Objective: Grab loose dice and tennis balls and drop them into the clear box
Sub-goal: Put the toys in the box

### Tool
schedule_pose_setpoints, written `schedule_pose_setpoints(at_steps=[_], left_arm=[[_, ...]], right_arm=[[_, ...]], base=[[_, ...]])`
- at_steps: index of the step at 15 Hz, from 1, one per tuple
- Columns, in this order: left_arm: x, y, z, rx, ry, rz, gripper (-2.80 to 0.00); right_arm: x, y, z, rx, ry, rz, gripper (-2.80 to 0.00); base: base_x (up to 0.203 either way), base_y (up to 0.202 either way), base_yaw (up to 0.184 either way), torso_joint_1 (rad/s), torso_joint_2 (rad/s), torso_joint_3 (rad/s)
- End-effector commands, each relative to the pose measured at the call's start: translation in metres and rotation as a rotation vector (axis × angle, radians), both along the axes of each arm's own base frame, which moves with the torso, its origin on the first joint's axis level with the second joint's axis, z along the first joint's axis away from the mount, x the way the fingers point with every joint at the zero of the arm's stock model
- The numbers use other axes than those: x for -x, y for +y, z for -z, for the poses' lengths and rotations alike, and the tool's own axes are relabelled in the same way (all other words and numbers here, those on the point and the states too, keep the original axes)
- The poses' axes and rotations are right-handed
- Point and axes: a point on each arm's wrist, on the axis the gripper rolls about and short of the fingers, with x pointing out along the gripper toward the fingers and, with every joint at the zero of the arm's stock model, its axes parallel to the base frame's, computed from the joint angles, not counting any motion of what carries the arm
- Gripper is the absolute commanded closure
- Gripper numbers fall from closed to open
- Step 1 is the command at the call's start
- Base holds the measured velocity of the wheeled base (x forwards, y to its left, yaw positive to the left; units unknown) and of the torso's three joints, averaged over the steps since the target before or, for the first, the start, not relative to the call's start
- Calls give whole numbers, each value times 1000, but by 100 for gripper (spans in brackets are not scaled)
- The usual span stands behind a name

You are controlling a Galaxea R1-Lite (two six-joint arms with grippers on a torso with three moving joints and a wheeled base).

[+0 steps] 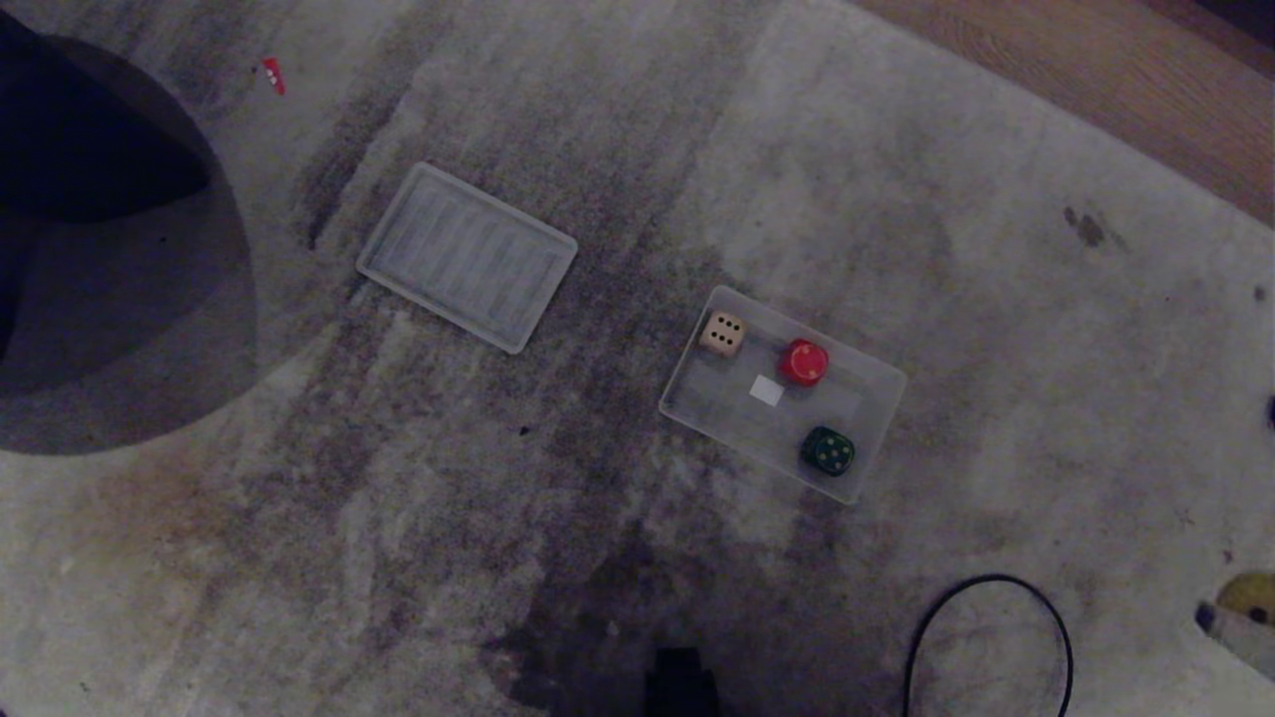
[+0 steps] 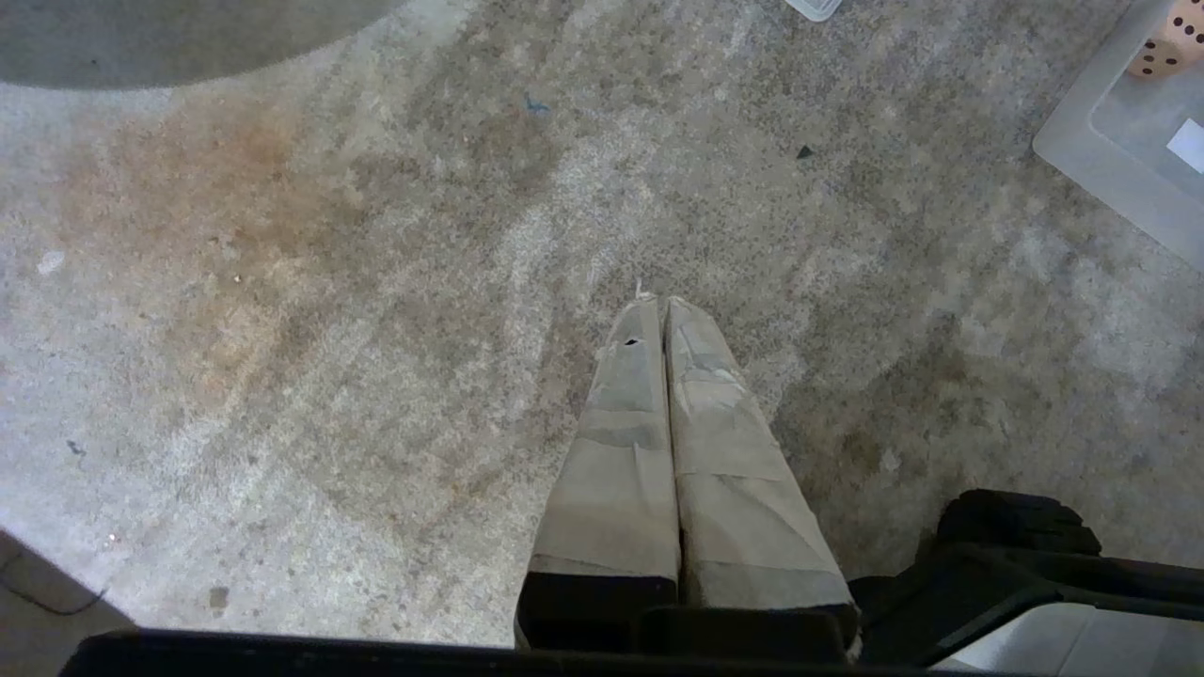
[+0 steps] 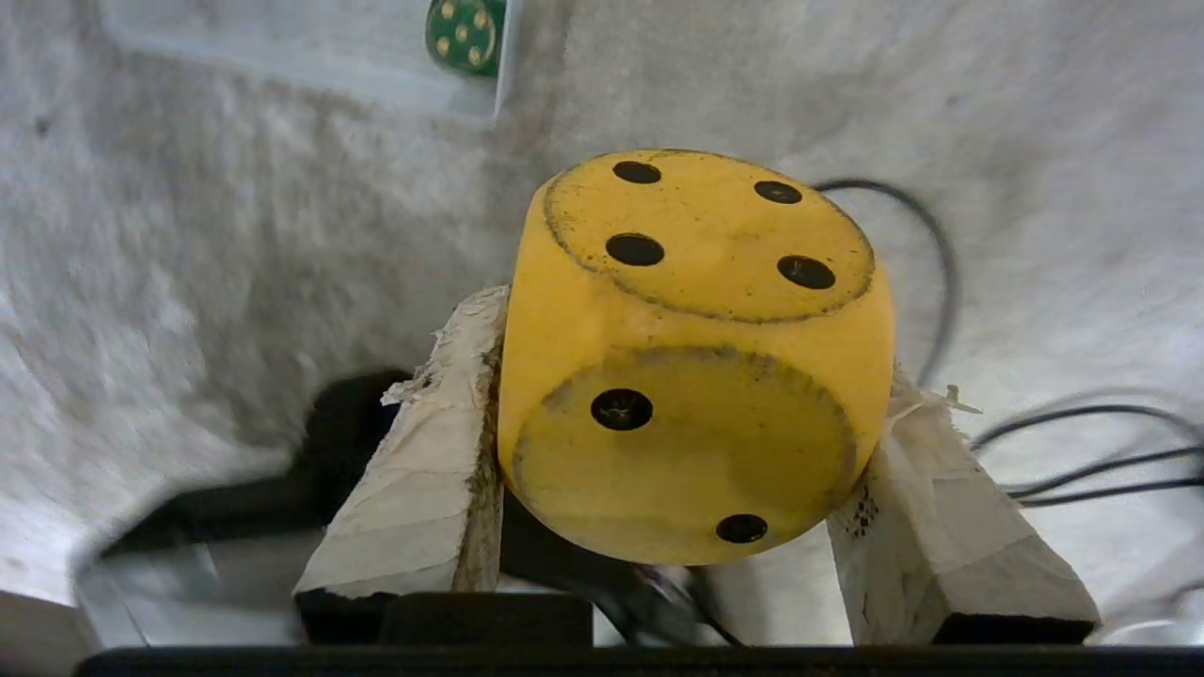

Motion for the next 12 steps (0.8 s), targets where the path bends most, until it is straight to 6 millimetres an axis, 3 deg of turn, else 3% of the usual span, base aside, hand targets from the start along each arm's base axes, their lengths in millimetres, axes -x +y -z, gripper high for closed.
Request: schedule_pose_setpoints(at_steps=[1, 8, 10, 12], left_arm=[[0, 0, 0, 1, 2, -1, 0], [0, 0, 0, 1, 2, -1, 0], [0, 0, 0, 1, 2, -1, 0], [0, 0, 0, 1, 2, -1, 0]], right_arm=[[-71, 4, 14, -40, 162, -6, 0], [-213, 45, 36, -255, 88, -47, 0], [-241, 63, 47, -281, 62, -87, 0], [-257, 86, 54, -298, 34, -151, 0]], base=[[0, 0, 0, 0, 0, 0], [0, 0, 0, 0, 0, 0], [0, 0, 0, 0, 0, 0], [0, 0, 0, 0, 0, 0]])
